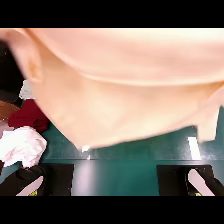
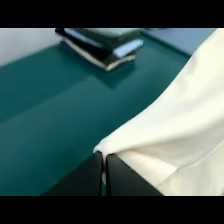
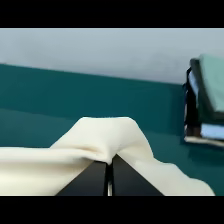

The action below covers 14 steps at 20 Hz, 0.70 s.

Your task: Fold the shirts.

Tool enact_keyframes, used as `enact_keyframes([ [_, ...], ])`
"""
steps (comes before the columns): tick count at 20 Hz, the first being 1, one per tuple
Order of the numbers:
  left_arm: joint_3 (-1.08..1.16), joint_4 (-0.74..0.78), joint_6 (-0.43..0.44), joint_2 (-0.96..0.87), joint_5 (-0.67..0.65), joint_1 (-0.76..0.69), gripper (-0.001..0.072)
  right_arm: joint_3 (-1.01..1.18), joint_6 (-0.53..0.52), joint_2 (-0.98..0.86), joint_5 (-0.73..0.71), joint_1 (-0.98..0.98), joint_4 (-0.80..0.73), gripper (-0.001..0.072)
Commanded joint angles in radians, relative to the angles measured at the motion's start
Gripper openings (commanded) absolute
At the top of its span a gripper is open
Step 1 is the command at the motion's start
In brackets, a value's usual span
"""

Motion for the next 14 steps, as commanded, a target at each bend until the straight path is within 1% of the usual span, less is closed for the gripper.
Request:
enact_keyframes([
  [1,-0.259,0.113,-0.003,-0.067,-0.047,0.001,0.0023,-0.065,0.093,-0.161,0.18,0.124,-0.001,0.0012],
  [3,-0.426,0.171,0.0,-0.151,-0.017,0.001,0.0023,-0.222,0.092,-0.257,0.192,0.235,-0.002,0.0012],
  [4,-0.497,0.2,0.0,-0.205,0.013,0.001,0.0023,-0.307,0.088,-0.311,0.166,0.285,-0.005,0.0012],
  [5,-0.55,0.224,0.009,-0.256,0.051,0.001,0.0023,-0.377,0.087,-0.36,0.112,0.326,-0.028,0.0012],
  [7,-0.607,0.268,0.014,-0.373,0.163,0.008,0.0023,-0.477,0.04,-0.462,-0.059,0.402,-0.13,0.0012],
  [9,-0.607,0.264,-0.003,-0.48,0.274,0.05,0.0023,-0.507,0.002,-0.56,-0.237,0.447,-0.175,0.0012],
  [11,-0.607,0.252,-0.051,-0.539,0.355,0.108,0.0024,-0.499,0.003,-0.634,-0.372,0.465,-0.174,0.0014],
  [12,-0.607,0.242,-0.058,-0.55,0.377,0.132,0.0024,-0.475,0.003,-0.671,-0.41,0.473,-0.174,0.0014],
  [14,-0.606,0.228,-0.058,-0.551,0.412,0.161,0.0026,-0.4,0.003,-0.734,-0.43,0.474,-0.174,0.0015],
])
